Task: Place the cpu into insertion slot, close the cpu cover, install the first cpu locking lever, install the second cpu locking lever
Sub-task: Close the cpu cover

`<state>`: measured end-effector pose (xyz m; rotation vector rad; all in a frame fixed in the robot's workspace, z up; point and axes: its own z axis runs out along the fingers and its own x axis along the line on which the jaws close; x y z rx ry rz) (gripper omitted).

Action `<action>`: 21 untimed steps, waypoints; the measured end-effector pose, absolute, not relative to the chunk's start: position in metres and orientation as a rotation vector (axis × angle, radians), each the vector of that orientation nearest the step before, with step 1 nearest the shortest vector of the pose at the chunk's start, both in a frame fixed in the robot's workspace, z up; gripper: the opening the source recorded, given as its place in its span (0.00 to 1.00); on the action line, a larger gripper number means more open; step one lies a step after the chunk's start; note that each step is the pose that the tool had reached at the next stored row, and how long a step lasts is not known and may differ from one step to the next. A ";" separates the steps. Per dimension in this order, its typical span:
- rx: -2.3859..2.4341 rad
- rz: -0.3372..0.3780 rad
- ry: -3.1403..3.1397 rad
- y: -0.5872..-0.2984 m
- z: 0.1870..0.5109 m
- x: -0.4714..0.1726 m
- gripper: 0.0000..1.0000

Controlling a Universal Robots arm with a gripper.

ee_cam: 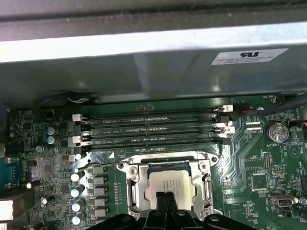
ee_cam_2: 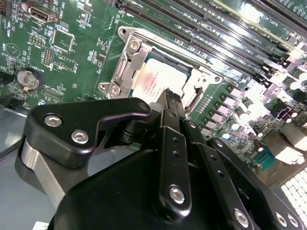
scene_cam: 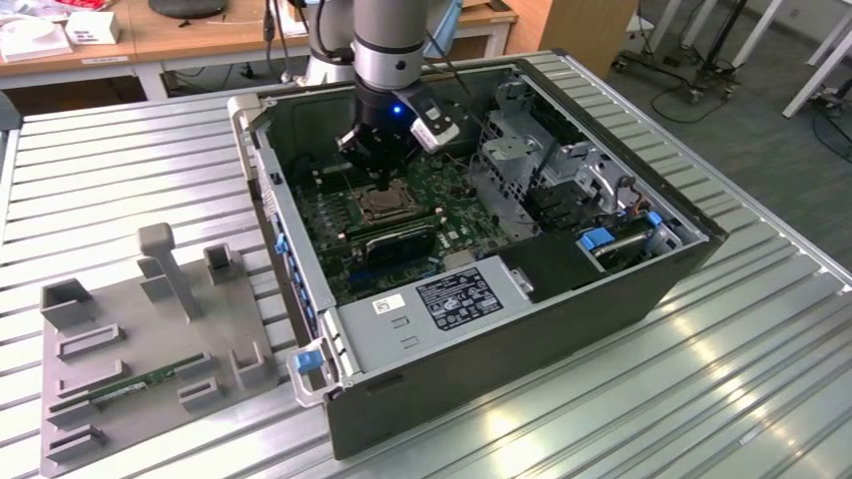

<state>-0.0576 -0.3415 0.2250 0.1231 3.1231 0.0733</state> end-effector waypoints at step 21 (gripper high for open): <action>-0.050 0.065 3.128 -0.341 0.217 -0.069 0.11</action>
